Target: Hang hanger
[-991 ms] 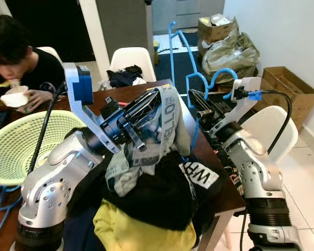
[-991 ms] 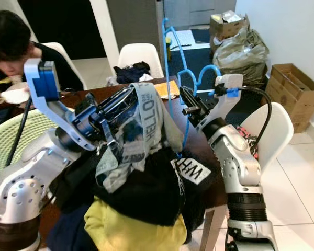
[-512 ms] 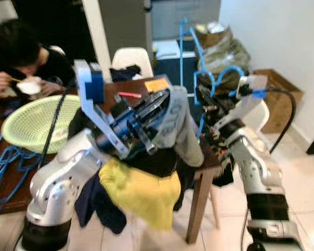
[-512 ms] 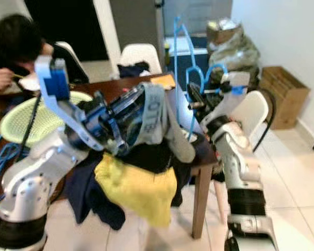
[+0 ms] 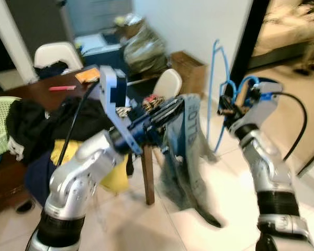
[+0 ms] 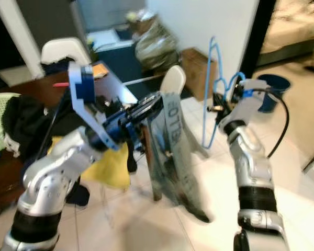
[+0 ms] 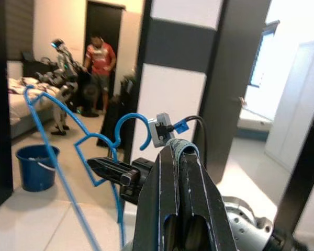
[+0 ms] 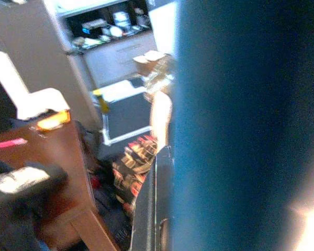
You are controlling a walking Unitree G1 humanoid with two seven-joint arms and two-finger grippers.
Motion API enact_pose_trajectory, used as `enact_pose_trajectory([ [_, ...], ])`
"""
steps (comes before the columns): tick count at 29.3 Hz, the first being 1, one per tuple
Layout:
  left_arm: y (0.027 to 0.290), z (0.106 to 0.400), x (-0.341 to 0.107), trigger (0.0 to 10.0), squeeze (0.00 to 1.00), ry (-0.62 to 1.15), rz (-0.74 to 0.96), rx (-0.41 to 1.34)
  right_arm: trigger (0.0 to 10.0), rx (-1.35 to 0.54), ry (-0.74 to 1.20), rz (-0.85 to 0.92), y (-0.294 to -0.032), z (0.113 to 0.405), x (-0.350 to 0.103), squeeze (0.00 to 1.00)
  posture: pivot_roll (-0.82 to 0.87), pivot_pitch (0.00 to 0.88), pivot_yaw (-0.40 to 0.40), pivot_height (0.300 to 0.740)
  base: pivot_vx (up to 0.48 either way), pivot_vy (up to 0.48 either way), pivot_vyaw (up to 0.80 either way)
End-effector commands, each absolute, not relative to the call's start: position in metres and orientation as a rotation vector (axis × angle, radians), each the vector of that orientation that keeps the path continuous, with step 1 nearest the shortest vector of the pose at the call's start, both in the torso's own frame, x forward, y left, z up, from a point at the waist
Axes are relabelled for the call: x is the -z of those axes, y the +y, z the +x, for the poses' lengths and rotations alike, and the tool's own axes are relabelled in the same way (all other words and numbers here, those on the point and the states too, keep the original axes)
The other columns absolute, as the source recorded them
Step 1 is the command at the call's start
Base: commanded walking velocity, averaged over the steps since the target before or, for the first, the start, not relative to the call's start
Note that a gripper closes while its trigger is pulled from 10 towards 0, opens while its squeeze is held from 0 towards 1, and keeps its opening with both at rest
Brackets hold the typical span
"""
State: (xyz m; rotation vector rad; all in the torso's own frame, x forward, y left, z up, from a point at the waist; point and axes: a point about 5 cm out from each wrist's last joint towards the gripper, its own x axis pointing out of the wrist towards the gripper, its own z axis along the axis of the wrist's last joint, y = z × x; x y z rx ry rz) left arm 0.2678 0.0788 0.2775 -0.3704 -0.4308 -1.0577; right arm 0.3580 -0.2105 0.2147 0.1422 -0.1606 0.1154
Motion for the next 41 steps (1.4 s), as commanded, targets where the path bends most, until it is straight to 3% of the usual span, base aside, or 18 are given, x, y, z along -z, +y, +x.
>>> enact_pose_trajectory([
  [1, 0.088, 0.274, -0.268, 10.0, 0.0, -0.406, -0.339, 1.007, 10.0, -0.079, -0.118, 0.1, -0.212, 0.36, -0.206, 0.0, 0.0, 0.006, 0.057, 0.74, -0.398, 0.0, -0.76],
  [6, 0.101, 0.282, -0.255, 10.0, 0.0, -0.36, -0.296, 0.932, 10.0, -0.017, -0.076, 0.068, -0.221, 0.359, -0.198, 0.0, 0.0, 0.015, 0.054, 0.74, -0.387, 0.0, -0.76],
  [13, 0.122, 0.3, -0.236, 10.0, 0.0, -0.299, -0.2, 0.783, 10.0, -0.139, -0.051, 0.025, -0.202, 0.355, -0.189, 0.0, -0.01, 0.039, 0.046, 0.74, -0.333, 0.0, -0.76],
  [30, 0.139, 0.336, -0.239, 10.0, 0.0, -0.291, 0.015, 0.508, 10.0, -0.175, -0.054, -0.007, -0.208, 0.347, -0.192, 0.0, -0.03, 0.067, 0.06, 0.74, 0.0, 0.0, -0.75],
  [38, 0.155, 0.353, -0.245, 10.0, 0.0, -0.313, 0.086, 0.325, 10.0, -0.339, -0.078, -0.034, -0.199, 0.338, -0.201, 0.0, -0.04, 0.074, 0.067, 0.74, 0.0, 0.0, -0.75],
  [41, 0.153, 0.353, -0.252, 10.0, 0.0, -0.344, 0.139, 0.334, 10.0, -0.425, -0.088, -0.102, -0.216, 0.332, -0.211, 0.0, -0.04, 0.073, 0.071, 0.74, 0.0, 0.0, -0.75],
])
